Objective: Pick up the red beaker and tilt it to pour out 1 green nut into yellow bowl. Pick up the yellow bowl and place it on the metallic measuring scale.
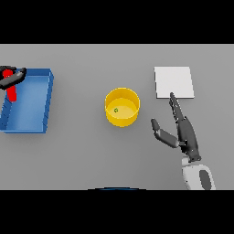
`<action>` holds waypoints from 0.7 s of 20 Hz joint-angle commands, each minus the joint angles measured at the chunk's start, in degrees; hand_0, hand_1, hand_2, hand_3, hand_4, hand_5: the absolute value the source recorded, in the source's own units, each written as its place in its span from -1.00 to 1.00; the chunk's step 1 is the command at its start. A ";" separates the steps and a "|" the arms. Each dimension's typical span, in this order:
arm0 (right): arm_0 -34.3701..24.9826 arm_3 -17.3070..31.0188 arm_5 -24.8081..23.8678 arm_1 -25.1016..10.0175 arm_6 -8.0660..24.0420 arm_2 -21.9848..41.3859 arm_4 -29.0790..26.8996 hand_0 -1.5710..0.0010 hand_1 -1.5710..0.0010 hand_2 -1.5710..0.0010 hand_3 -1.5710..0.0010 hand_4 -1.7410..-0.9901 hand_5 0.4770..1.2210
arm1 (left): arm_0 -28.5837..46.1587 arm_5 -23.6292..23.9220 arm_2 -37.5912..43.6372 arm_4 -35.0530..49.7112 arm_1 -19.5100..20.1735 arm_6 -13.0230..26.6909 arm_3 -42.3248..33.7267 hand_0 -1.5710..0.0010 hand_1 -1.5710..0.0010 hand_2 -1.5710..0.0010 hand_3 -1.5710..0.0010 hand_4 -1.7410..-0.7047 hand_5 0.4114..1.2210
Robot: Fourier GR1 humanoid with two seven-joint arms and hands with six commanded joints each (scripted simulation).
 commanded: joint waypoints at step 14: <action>-9.74 1.73 5.20 -10.39 6.92 5.76 13.43 1.00 1.00 1.00 1.00 0.65 -0.54 | -0.03 3.78 -0.50 -1.24 -2.01 -5.88 -0.66 0.98 0.98 0.98 0.98 0.82 -0.37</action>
